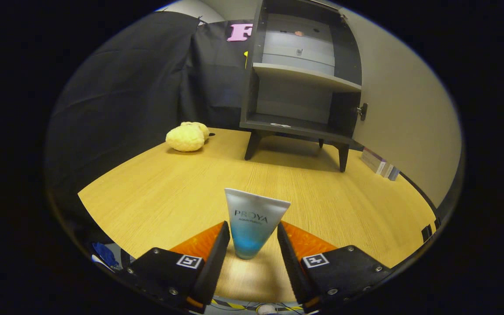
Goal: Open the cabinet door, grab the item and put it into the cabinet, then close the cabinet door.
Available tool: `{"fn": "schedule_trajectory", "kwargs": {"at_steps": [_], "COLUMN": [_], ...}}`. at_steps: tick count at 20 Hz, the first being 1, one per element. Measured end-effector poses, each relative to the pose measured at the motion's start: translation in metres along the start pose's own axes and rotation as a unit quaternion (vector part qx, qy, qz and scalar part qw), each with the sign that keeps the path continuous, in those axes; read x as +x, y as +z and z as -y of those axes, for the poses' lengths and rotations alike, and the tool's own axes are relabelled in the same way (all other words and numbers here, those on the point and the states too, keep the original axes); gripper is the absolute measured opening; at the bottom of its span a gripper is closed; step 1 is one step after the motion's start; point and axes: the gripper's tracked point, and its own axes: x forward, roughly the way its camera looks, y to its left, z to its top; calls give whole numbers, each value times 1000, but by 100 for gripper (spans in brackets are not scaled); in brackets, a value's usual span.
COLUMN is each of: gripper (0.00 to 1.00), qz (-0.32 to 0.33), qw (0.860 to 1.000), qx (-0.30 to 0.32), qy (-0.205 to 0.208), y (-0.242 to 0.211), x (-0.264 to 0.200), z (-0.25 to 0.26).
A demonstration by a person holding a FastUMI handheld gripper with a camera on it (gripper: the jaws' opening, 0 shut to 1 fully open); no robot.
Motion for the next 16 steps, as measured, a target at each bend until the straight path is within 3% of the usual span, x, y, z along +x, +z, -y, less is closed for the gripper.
{"fn": "schedule_trajectory", "kwargs": {"at_steps": [4,9,16], "gripper": [51,52,51], "qz": [-10,-3,37], "qw": [1000,1000,999], "qx": [4,13,22], "qy": [-15,-13,-23], "y": [2,26,97], "x": [-2,-9,-22], "z": [5,7,18]}}
